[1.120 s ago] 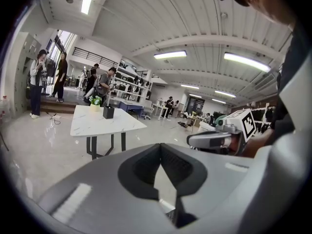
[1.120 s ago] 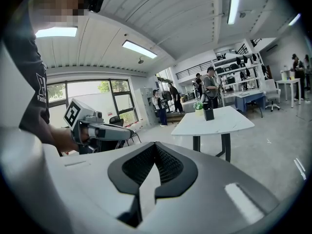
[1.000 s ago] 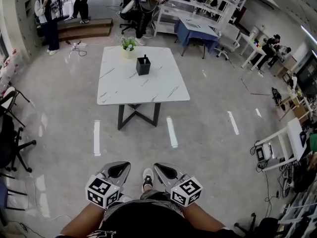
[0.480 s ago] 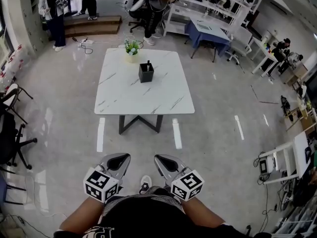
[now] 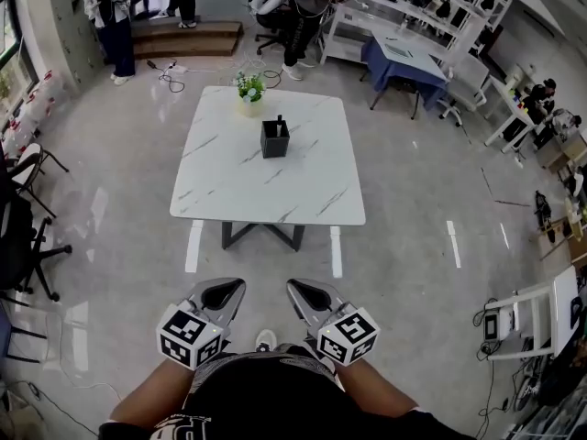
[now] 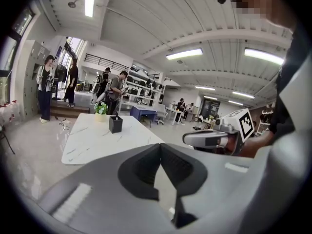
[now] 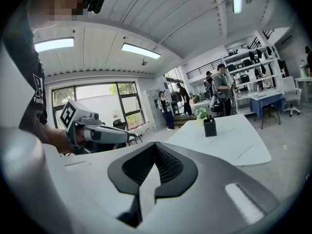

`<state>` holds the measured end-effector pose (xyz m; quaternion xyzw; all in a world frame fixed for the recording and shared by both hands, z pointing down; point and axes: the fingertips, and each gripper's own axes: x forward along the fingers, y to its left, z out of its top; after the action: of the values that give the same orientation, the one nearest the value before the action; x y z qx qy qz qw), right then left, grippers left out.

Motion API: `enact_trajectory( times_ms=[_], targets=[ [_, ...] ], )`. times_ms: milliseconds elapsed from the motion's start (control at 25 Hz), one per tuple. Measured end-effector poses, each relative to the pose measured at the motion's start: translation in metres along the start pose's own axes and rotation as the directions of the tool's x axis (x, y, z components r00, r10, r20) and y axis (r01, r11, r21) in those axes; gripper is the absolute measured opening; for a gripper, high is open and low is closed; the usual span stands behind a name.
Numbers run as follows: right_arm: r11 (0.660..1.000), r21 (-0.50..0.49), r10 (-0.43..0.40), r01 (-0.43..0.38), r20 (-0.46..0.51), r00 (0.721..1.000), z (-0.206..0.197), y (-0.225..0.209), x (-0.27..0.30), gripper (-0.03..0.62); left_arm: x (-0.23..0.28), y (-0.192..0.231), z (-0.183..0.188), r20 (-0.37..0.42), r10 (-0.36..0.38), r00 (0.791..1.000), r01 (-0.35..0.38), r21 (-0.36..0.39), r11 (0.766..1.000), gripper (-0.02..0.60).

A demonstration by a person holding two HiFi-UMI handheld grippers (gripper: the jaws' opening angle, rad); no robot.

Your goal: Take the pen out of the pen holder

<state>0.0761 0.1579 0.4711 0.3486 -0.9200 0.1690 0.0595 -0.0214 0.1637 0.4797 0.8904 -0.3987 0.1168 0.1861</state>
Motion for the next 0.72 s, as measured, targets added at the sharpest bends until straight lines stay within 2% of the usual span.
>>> enact_trajectory(
  times_ms=[400,720],
  targets=[
    [1.0,0.005,0.023,-0.023,0.007,1.0,0.013,-0.044,-0.001,0.0,0.032,0.004,0.018,-0.003,0.042,0.999,-0.042,0.004,0.999,0.057],
    [0.999,0.013,0.039,-0.039,0.012,0.999,0.017,-0.052,-0.003,0.0,0.048,-0.002,0.027,-0.01,0.038,0.999,-0.038,0.02,0.999,0.057]
  ],
)
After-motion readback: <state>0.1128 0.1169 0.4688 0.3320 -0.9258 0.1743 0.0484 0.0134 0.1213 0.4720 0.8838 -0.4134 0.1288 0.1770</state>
